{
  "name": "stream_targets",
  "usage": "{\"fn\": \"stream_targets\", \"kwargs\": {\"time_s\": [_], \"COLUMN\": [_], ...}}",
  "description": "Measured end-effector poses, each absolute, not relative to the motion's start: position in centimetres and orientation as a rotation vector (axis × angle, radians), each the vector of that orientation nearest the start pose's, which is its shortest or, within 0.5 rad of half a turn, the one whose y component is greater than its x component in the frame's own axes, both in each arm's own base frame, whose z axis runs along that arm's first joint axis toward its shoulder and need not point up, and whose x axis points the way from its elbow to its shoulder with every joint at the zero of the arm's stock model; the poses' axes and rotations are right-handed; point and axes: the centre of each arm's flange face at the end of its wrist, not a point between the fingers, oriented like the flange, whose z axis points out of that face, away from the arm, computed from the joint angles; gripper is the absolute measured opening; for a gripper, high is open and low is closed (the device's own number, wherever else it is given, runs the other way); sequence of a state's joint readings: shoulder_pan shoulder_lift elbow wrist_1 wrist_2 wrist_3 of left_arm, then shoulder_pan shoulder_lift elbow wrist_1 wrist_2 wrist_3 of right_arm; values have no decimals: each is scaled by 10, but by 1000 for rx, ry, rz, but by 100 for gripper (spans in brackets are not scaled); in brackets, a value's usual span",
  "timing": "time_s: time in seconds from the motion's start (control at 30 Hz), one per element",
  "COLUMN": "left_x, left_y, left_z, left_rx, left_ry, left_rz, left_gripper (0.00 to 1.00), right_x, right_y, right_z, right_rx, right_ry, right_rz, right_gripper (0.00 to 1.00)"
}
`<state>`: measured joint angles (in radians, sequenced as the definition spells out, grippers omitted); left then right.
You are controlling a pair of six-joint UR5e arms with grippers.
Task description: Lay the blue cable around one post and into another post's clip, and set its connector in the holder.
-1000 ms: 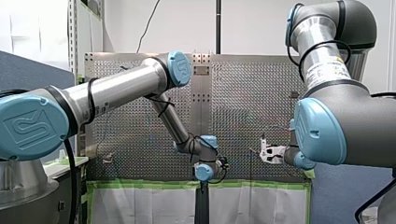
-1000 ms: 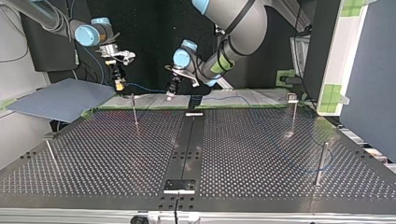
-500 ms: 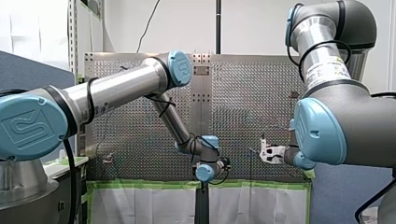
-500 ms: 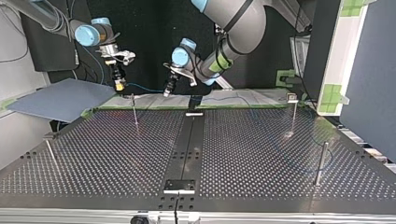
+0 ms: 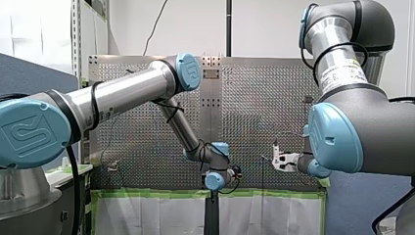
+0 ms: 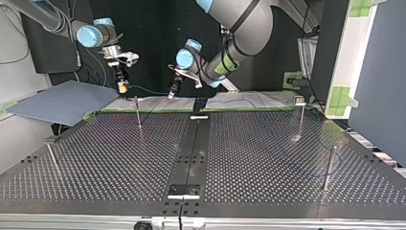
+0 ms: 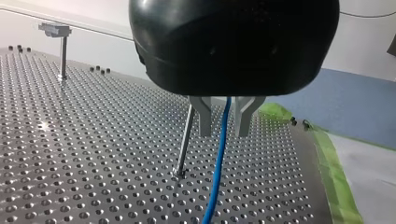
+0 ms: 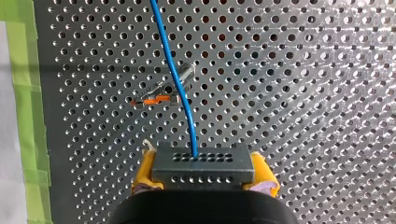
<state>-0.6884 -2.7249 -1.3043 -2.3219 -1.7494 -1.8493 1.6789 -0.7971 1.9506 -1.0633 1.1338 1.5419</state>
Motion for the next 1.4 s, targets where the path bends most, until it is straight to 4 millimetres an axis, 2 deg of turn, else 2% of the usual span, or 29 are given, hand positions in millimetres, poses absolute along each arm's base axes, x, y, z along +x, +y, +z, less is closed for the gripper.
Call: {"fn": "stream_targets", "kwargs": {"time_s": [0.1,0.13,0.23,0.53,0.6,0.67,0.77,1.4], "left_x": [488,488,488,488,488,488,488,487], "left_y": [-550,-550,-550,-550,-550,-550,-550,-554], "left_z": [-76,-77,-77,-77,-77,-77,-77,-76], "left_rx": [202,203,205,215,213,211,209,219], "left_ry": [1665,1667,1672,1675,1676,1675,1674,1659], "left_rz": [-588,-587,-589,-613,-613,-612,-613,-629], "left_gripper": [25,20,14,14,11,3,0,0], "right_x": [232,232,233,233,233,233,233,237], "right_y": [-515,-515,-515,-514,-514,-514,-514,-512], "right_z": [1,1,1,0,0,0,0,-1], "right_rx": [1673,1673,1673,1674,1674,1674,1674,1682], "right_ry": [-951,-951,-950,-950,-950,-949,-950,-949], "right_rz": [1550,1550,1550,1551,1551,1551,1551,1551], "right_gripper": [1,1,1,1,1,1,1,1]}}
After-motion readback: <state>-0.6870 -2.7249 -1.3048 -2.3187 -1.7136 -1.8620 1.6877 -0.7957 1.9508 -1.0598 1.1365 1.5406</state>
